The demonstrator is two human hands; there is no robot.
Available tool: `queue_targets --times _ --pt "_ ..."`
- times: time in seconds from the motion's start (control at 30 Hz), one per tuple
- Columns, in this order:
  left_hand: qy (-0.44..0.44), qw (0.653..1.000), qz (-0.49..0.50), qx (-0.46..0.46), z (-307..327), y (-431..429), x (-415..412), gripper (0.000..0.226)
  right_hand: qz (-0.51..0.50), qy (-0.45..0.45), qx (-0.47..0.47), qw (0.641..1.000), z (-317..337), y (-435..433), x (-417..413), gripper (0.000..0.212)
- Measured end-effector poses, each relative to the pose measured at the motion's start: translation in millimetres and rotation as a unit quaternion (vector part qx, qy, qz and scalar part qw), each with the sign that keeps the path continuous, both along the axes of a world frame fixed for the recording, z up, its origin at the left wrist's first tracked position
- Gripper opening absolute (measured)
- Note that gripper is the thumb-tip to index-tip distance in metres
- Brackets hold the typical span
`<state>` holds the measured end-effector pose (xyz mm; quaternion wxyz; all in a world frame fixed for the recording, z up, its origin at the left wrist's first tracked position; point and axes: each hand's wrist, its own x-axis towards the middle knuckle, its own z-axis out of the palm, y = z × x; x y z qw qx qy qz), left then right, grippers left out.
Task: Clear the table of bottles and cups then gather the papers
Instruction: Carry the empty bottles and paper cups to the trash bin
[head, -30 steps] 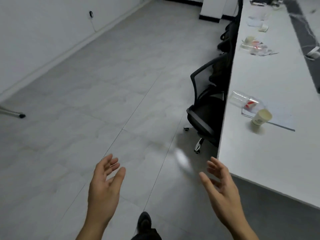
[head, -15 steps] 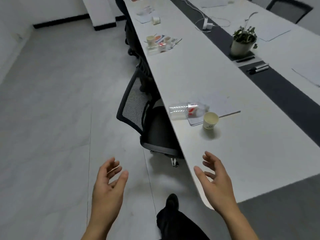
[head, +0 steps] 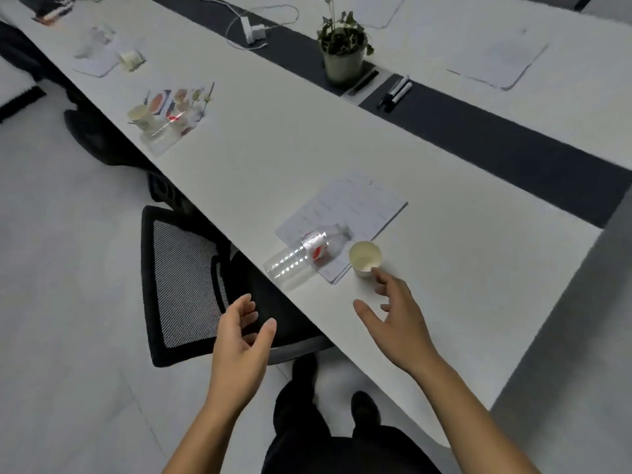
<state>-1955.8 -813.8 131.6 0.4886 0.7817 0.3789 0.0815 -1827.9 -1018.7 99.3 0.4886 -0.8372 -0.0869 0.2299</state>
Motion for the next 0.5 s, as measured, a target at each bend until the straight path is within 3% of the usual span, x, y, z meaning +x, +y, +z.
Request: queue_targets --times 0.13,0.33,0.4,0.5 --pt "0.084 0.982 -0.159 0.055 -48 29 57 0.068 -0.073 0.029 -0.07 0.994 -23 1 11 0.065" --pt "0.183 0.907 -0.311 0.216 -116 81 131 0.095 -0.127 0.07 -0.133 0.98 -41 33 32 0.085" --pt "0.196 0.895 -0.338 0.214 -133 97 143 0.09 -0.141 0.072 -0.134 0.978 -48 53 43 0.095" --pt "0.182 0.908 -0.348 0.143 -145 115 149 0.078 -0.182 0.052 -0.154 0.97 -66 82 58 0.109"
